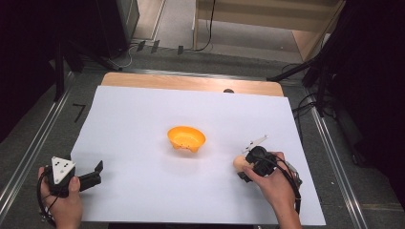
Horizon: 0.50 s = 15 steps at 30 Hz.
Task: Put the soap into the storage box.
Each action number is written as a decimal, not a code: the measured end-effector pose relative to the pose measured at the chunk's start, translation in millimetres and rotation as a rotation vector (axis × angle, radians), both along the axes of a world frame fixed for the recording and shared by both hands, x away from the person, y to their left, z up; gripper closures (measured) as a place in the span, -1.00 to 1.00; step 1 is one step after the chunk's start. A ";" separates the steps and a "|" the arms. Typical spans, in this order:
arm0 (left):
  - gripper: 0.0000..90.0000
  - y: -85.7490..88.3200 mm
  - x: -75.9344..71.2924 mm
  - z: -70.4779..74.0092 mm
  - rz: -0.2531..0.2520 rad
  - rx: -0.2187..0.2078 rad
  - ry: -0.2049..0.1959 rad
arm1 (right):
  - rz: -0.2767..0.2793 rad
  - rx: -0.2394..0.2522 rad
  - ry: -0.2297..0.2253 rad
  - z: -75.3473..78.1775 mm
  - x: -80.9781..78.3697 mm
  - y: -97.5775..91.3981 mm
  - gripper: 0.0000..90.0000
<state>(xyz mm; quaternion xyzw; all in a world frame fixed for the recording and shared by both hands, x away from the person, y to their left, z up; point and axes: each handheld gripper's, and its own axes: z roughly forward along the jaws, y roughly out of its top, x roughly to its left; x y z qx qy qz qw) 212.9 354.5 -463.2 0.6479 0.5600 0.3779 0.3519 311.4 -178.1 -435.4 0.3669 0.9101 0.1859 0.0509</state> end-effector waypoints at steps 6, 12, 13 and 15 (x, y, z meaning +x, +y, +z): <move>-1.00 0.3 0.1 -0.1 -0.001 -0.004 -0.002 | 0.044 -0.011 -0.033 13.4 6.5 0.9 -0.26; -1.00 0.1 0.0 0.0 -0.002 -0.001 -0.001 | 0.131 -0.015 -0.065 26.3 13.5 8.9 -0.26; -1.00 0.2 -0.1 0.1 -0.003 -0.002 0.000 | 0.150 -0.025 -0.072 27.7 14.6 11.5 -0.26; -1.00 0.3 -0.2 0.0 -0.004 -0.004 -0.002 | 0.179 -0.038 -0.076 30.1 18.0 15.8 -0.26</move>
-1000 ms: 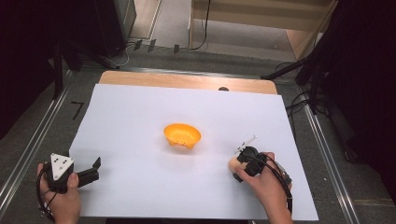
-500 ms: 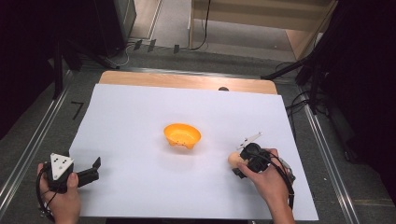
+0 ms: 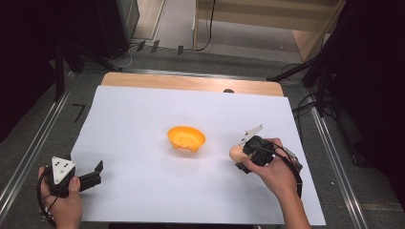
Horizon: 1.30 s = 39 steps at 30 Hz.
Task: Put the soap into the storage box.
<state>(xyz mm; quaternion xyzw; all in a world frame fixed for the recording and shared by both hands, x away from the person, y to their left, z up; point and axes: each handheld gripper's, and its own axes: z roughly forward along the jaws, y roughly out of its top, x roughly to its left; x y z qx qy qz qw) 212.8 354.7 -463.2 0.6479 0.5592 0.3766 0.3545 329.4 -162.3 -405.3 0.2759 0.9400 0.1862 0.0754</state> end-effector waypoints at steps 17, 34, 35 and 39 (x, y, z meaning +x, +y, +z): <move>-1.00 -0.8 -0.3 0.0 -0.001 0.008 0.000 | 0.174 -0.003 -0.052 15.1 31.7 41.4 -0.27; -1.00 -0.1 0.2 0.1 -0.004 0.002 0.004 | 0.223 0.027 -0.057 24.7 49.7 71.3 -0.27; -1.00 0.1 0.2 0.0 -0.005 0.000 0.002 | 0.223 0.027 -0.057 24.7 49.7 71.3 -0.27; -1.00 0.1 0.5 0.0 -0.005 -0.001 0.003 | 0.270 0.026 -0.064 29.9 54.3 90.2 -0.27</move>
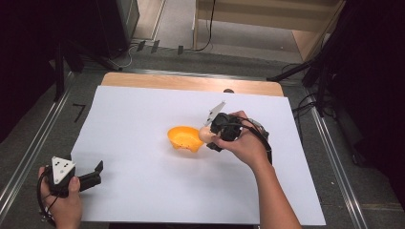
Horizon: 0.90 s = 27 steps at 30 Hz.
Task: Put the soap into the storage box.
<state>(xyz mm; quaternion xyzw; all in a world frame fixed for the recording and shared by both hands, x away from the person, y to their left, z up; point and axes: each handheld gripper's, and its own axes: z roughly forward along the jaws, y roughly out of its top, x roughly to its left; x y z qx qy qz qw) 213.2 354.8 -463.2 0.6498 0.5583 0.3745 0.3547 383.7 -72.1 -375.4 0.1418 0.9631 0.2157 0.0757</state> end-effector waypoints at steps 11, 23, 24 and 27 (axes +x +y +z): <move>-1.00 0.1 0.0 -0.1 -0.002 -0.004 -0.004 | 0.063 -0.010 -0.002 -0.8 11.5 29.3 -0.27; -1.00 0.4 -0.1 0.0 -0.001 -0.005 -0.002 | 0.121 -0.038 0.028 -7.5 19.9 57.9 -0.27; -1.00 0.4 -0.1 0.0 -0.002 -0.005 -0.001 | 0.122 -0.045 0.035 -9.8 21.1 62.2 -0.27; -1.00 0.6 -0.1 0.0 -0.003 -0.006 -0.001 | 0.124 -0.041 0.036 -11.3 23.1 65.1 -0.27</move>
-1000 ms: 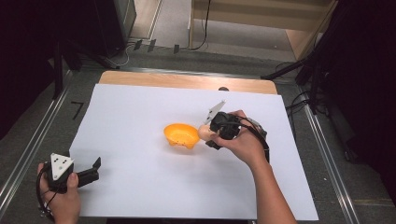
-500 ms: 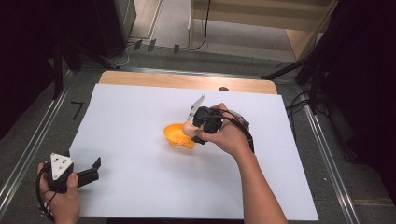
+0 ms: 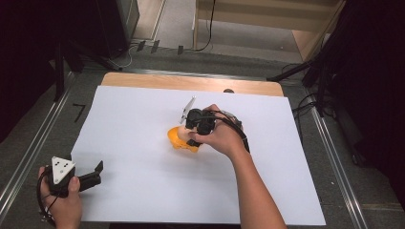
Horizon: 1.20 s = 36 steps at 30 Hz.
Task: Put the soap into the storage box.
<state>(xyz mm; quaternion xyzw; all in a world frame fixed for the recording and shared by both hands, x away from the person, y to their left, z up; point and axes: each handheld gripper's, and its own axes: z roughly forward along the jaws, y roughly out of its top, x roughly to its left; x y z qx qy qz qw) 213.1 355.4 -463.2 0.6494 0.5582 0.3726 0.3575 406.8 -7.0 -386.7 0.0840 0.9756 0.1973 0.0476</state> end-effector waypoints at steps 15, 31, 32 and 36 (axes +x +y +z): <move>-1.00 0.8 -0.5 0.3 0.003 -0.008 -0.001 | -0.009 0.009 0.075 -6.9 9.8 3.2 -0.28; -1.00 1.7 -0.5 0.4 0.002 -0.015 0.000 | -0.091 0.085 0.067 2.9 8.9 -12.6 -0.41; -1.00 1.7 -0.5 0.4 0.002 -0.015 0.000 | -0.091 0.085 0.067 2.9 8.9 -12.6 -0.41; -1.00 1.8 -0.4 0.3 0.002 -0.016 -0.004 | -0.179 0.119 0.033 2.7 7.4 -30.1 -0.69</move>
